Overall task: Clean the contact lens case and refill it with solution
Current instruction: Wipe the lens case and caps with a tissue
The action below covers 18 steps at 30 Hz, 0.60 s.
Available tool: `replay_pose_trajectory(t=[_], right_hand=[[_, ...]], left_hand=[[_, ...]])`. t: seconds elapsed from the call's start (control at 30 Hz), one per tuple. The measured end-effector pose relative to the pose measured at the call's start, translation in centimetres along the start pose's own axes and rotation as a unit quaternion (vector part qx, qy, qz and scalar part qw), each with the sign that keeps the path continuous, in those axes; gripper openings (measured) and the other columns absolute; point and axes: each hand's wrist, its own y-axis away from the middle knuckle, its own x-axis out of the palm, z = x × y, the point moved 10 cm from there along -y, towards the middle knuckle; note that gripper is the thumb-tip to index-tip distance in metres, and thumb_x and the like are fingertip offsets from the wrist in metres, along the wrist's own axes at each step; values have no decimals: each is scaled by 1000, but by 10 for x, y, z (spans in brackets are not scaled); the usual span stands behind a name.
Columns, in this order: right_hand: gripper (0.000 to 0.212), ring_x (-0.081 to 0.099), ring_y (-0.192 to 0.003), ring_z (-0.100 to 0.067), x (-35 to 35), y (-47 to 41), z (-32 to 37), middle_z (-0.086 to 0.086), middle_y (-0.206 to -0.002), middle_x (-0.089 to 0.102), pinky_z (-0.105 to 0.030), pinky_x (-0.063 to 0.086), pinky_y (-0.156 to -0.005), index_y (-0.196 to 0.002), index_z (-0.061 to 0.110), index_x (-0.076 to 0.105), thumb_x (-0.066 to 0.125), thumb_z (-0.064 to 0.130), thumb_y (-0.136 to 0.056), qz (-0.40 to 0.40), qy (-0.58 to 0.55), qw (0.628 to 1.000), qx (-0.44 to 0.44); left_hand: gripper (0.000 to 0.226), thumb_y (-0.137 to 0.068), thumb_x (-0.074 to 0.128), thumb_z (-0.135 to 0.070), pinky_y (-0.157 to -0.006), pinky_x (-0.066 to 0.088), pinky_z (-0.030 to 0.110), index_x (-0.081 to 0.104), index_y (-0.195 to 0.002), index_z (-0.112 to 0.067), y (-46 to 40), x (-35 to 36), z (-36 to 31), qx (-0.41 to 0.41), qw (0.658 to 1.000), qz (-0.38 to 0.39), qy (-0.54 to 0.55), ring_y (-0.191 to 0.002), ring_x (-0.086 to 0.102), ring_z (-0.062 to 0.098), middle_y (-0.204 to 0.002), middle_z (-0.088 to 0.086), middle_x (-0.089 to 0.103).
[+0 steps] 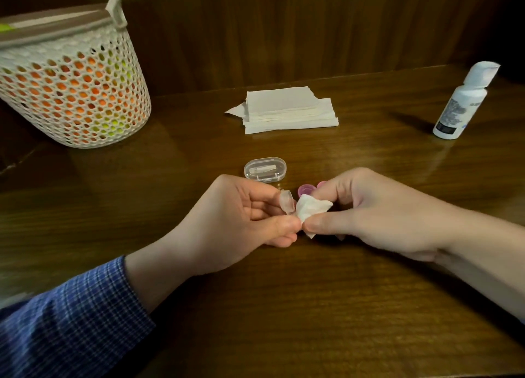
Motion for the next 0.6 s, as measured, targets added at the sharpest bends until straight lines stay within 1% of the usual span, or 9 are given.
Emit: replay_pose_trajectory(t=[0.1, 0.2, 0.27, 0.33, 0.4, 0.47, 0.5, 0.53, 0.6], right_hand=[[12, 57, -66, -8, 1, -3, -8, -6, -71, 66, -19, 45, -59, -87, -1, 79, 76, 10, -84, 25, -153, 987, 42], [12, 54, -58, -10, 7, -1, -17, -7, -70, 64, -19, 46, -49, -87, 3, 80, 81, 6, -75, 74, -333, 932, 122], [24, 52, -58, -11, 3, 0, -22, -8, -75, 63, -21, 46, -48, -92, 2, 78, 80, -1, -68, 60, -406, 899, 153], [29, 53, -57, -11, -8, 0, -23, -8, -74, 62, -21, 45, -48, -94, 1, 76, 78, 4, -65, 16, -434, 889, 143], [21, 54, -59, -10, -19, 0, -13, -7, -73, 65, -21, 45, -51, -90, 3, 77, 76, 13, -71, -23, -394, 915, 80], [12, 59, -65, -9, -34, 4, 2, -2, -75, 72, -23, 48, -59, -84, 13, 82, 77, 21, -77, -89, -242, 966, -16], [11, 63, -69, -9, -43, 9, 12, 1, -78, 75, -26, 49, -64, -83, 17, 82, 76, 25, -81, -141, -141, 977, -70], [11, 66, -75, -11, -47, 16, 23, 1, -82, 75, -29, 50, -68, -84, 21, 82, 73, 27, -84, -188, -45, 973, -126], [12, 66, -82, -19, -41, 25, 41, 1, -85, 72, -32, 52, -71, -91, 22, 82, 71, 22, -88, -220, 66, 950, -214]], left_hand=[[22, -79, 77, -23, -70, 64, 27, 80, -97, -12, 4, -2, -11, 58, 997, -32, -27, -86, 79, 18, -93, 1, 80], [19, -85, 76, -15, -72, 65, 30, 79, -104, -15, 4, -3, -22, 114, 992, -50, -32, -90, 79, 18, -101, -1, 80], [22, -86, 73, -18, -74, 64, 29, 78, -107, -13, 0, -3, -17, 83, 996, -34, 24, -89, 78, 20, -100, 2, 80], [24, -85, 73, -21, -73, 62, 26, 79, -105, -9, -3, -4, -7, 26, 992, -21, 124, -87, 77, 21, -96, 7, 79], [28, -83, 75, -26, -72, 59, 23, 79, -103, -8, -5, -4, 0, -9, 980, -15, 196, -84, 74, 18, -92, 7, 77], [26, -83, 73, -26, -71, 58, 23, 80, -101, -8, -5, -1, 1, -13, 976, 6, 219, -82, 72, 16, -90, 7, 76], [24, -83, 72, -25, -71, 58, 23, 80, -100, -9, -5, 1, 0, -12, 975, 18, 221, -82, 72, 16, -91, 8, 76], [24, -83, 73, -25, -71, 58, 23, 80, -99, -9, -5, 3, 0, -14, 975, 25, 221, -82, 72, 16, -92, 8, 76], [27, -80, 74, -28, -70, 59, 22, 80, -99, -10, -6, 5, 1, -22, 973, 29, 226, -83, 73, 16, -94, 8, 76]])
